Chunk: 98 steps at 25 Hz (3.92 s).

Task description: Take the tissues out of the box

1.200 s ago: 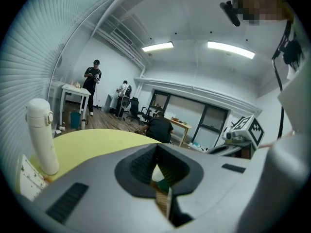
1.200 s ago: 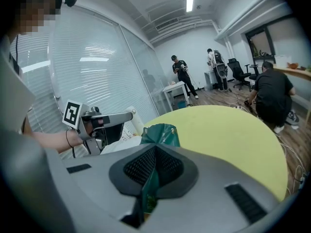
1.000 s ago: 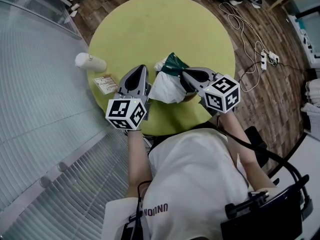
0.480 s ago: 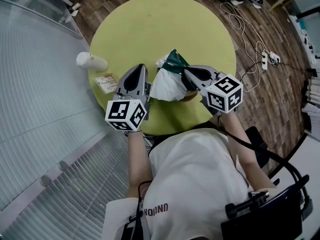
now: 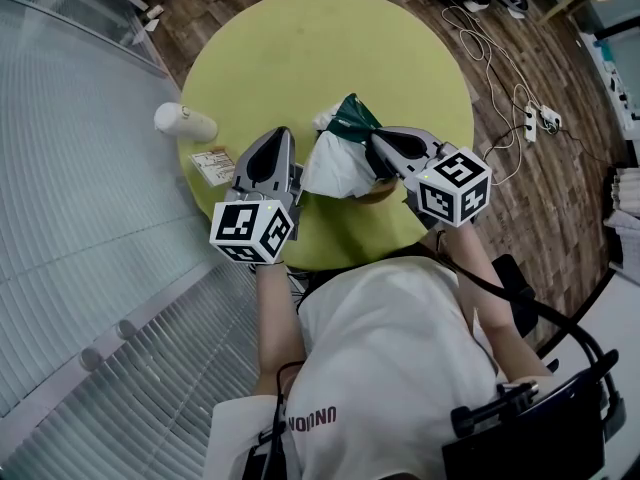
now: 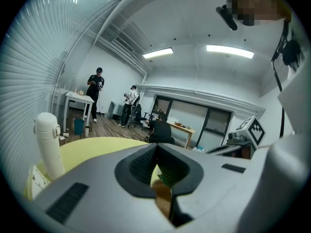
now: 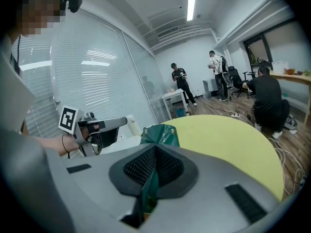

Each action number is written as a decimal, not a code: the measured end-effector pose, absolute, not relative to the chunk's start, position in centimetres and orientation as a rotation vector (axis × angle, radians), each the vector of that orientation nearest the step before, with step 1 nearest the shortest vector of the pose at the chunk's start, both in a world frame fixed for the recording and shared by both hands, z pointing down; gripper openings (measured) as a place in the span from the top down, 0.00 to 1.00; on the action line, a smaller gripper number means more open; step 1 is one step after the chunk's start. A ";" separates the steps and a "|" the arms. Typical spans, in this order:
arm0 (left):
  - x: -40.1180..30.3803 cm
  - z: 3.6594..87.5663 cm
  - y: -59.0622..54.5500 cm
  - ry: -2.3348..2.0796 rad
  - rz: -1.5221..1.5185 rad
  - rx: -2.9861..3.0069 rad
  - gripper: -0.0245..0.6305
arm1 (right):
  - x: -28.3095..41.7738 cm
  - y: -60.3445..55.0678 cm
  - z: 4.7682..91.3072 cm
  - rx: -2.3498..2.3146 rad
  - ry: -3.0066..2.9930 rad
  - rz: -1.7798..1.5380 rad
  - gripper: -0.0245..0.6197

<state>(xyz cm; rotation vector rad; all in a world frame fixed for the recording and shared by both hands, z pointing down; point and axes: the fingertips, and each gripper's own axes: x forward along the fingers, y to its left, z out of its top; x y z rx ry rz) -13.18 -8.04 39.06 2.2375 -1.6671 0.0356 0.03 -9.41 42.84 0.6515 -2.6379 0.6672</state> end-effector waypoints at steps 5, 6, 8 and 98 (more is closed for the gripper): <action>-13.3 38.7 -7.9 -1.676 0.030 2.239 0.94 | -0.1 -9.5 42.5 0.655 -2.645 0.657 0.94; -13.3 38.7 -7.9 -1.677 0.028 2.240 0.94 | 0.0 -9.5 42.4 0.657 -2.645 0.655 0.94; -13.4 38.6 -7.9 -1.681 0.024 2.239 0.94 | 0.0 -9.6 42.3 0.662 -2.647 0.652 0.94; -12.8 32.7 -7.9 -1.747 -0.043 2.361 0.94 | 1.1 -12.4 35.3 0.793 -2.804 0.460 0.94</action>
